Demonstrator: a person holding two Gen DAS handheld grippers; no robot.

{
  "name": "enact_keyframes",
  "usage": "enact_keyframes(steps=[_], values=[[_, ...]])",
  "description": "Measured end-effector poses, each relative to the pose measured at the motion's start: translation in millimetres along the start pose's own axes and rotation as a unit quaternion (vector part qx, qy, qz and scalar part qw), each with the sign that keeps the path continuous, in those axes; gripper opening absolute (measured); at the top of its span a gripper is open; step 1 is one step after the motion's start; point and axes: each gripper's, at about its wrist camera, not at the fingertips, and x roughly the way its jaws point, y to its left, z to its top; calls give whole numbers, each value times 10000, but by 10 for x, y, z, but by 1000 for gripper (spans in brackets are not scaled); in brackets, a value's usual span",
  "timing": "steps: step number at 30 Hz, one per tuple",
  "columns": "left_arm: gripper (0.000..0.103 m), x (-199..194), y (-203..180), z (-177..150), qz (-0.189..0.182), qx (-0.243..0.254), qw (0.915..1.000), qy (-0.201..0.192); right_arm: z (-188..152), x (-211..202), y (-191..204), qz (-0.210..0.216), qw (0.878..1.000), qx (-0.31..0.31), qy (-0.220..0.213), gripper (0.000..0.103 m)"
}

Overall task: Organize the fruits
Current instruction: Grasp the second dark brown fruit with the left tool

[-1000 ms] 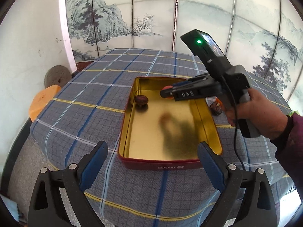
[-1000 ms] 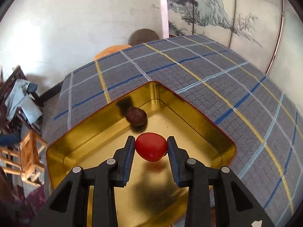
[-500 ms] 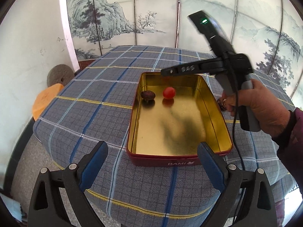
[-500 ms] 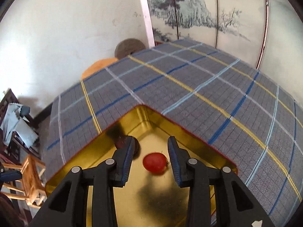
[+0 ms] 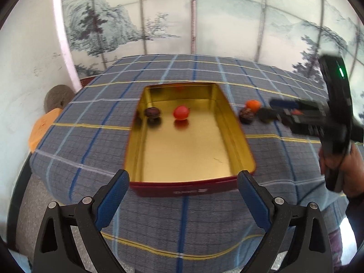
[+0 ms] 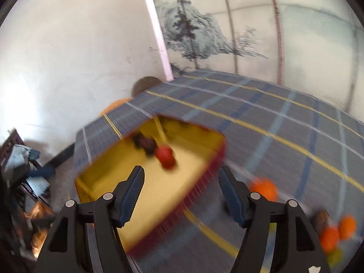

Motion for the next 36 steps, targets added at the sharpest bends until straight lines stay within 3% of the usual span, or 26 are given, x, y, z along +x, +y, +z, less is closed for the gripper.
enact_keyframes(steps=[4, 8, 14, 19, 23, 25, 31, 34, 36], values=[[95, -1, -167, 79, -260, 282, 9992, -65, -481, -398, -156, -420, 9991, -73, 23, 66], [95, 26, -384, 308, -455, 735, 9960, -206, -816, -811, -468, -1012, 9948, 125, -74, 73], [88, 382, -850, 825, -931, 1947, 9763, -189, -1150, -1231, -1177, -1523, 9815, 1110, -339, 78], [75, 911, -1207, 1123, -1349, 2728, 9521, 305, -1356, -1404, -1463, -1531, 9741, 1570, -555, 79], [62, 1346, -1351, 1187, -1343, 3179, 9357, 737, -1428, -1458, -1539, -1455, 9745, 1587, -637, 81], [62, 1546, -1383, 1210, -1397, 3286, 9289, 985, -1440, -1482, -1559, -1427, 9749, 1565, -691, 83], [62, 1940, -1406, 1208, -1404, 3450, 9157, 1507, -1440, -1482, -1573, -1262, 9766, 1570, -759, 85], [39, 2020, -1421, 1150, -1555, 3431, 9113, 1663, -1436, -1463, -1570, -1239, 9776, 1532, -744, 86], [39, 2003, -1437, 1134, -1499, 3376, 9146, 1644, -1429, -1452, -1561, -1239, 9781, 1493, -749, 86]])
